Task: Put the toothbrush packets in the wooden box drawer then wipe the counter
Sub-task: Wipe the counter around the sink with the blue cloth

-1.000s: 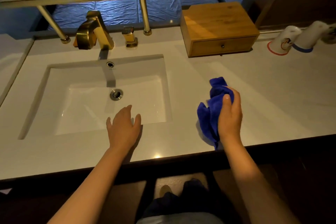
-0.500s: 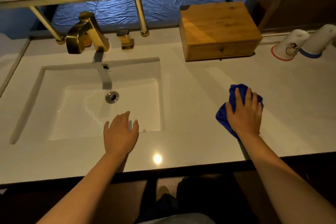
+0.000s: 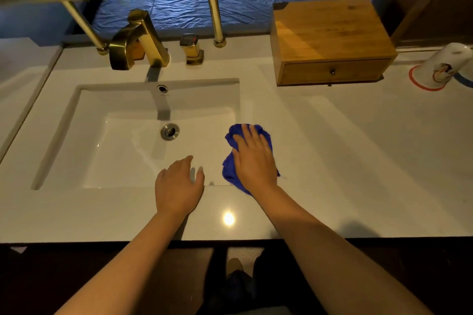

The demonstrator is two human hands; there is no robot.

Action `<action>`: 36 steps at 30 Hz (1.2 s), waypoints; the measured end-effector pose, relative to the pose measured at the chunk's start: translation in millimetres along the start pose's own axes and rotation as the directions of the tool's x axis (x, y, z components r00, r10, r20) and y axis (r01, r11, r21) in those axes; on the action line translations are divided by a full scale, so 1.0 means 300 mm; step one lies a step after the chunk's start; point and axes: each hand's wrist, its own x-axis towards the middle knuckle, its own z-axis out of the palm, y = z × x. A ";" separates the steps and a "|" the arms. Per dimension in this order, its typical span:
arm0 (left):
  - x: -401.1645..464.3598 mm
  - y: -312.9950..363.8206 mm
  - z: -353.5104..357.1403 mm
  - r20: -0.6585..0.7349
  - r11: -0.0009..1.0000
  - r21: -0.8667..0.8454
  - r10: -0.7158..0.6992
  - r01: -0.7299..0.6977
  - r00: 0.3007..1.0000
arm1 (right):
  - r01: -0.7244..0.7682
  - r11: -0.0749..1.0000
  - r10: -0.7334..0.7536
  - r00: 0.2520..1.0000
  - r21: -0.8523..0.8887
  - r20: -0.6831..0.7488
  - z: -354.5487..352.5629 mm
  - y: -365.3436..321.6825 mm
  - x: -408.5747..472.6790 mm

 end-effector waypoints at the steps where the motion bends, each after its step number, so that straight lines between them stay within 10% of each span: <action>1: -0.002 0.002 0.000 -0.002 1.000 0.002 -0.001 0.001 1.000 | 0.002 0.999 -0.002 1.000 0.040 0.003 0.008 -0.016 0.006; 5: -0.001 -0.004 0.000 0.010 1.000 0.002 -0.012 0.012 1.000 | -0.006 0.916 -0.005 1.000 0.401 0.026 -0.003 -0.097 0.001; 10: -0.003 0.000 -0.009 0.020 1.000 -0.004 -0.016 0.016 1.000 | -0.324 0.397 0.352 0.918 0.859 0.184 -0.087 -0.114 -0.024; 13: -0.009 0.012 -0.015 0.000 1.000 -0.015 -0.026 0.026 1.000 | -0.256 0.329 0.520 0.853 0.909 0.052 -0.179 -0.002 -0.038; 19: -0.009 0.021 -0.025 0.005 1.000 -0.020 -0.016 0.016 1.000 | -0.271 0.681 0.548 0.805 0.680 -0.229 -0.370 0.387 -0.029; 25: -0.008 0.023 -0.029 0.006 1.000 -0.011 -0.015 0.015 1.000 | -0.498 0.856 0.464 0.858 -0.140 -0.221 -0.289 0.611 0.028; 36: 0.004 0.011 -0.014 0.017 1.000 -0.004 -0.026 0.026 1.000 | -0.156 0.963 0.147 0.987 -0.220 -0.058 -0.187 0.418 0.283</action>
